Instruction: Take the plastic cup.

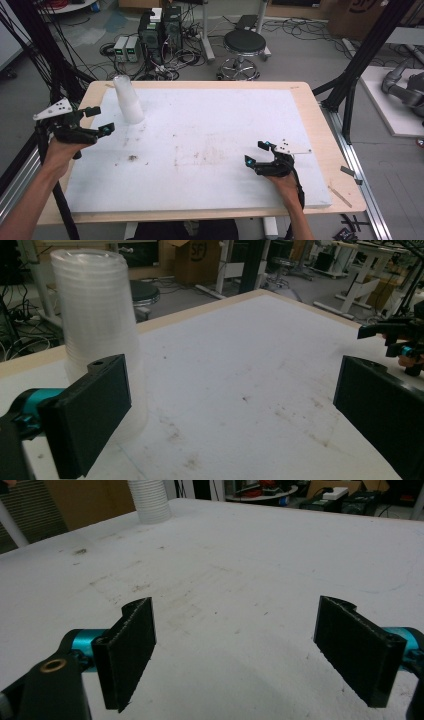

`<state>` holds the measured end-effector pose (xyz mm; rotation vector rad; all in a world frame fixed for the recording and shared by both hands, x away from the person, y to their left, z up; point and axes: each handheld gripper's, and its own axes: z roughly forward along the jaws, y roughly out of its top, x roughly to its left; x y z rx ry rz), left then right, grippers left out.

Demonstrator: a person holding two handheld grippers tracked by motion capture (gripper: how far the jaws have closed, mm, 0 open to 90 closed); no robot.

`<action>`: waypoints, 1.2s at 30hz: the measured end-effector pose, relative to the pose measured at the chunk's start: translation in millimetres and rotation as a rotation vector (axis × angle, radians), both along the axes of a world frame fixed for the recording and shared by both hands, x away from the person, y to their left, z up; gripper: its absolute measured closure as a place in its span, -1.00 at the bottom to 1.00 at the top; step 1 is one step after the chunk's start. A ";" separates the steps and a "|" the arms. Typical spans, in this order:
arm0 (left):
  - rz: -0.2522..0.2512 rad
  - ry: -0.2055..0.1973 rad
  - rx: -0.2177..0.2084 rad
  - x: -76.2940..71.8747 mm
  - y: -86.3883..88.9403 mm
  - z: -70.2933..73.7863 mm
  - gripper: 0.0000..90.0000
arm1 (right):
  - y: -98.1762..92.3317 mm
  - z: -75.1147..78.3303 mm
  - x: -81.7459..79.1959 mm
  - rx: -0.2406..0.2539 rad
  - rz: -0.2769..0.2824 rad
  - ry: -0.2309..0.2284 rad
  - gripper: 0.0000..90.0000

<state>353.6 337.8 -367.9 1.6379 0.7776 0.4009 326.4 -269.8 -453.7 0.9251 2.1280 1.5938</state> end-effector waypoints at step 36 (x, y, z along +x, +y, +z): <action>-0.052 0.122 0.167 123.8 25.5 42.0 -0.96 | 1.4 0.2 -0.2 -0.011 -0.012 0.003 -0.62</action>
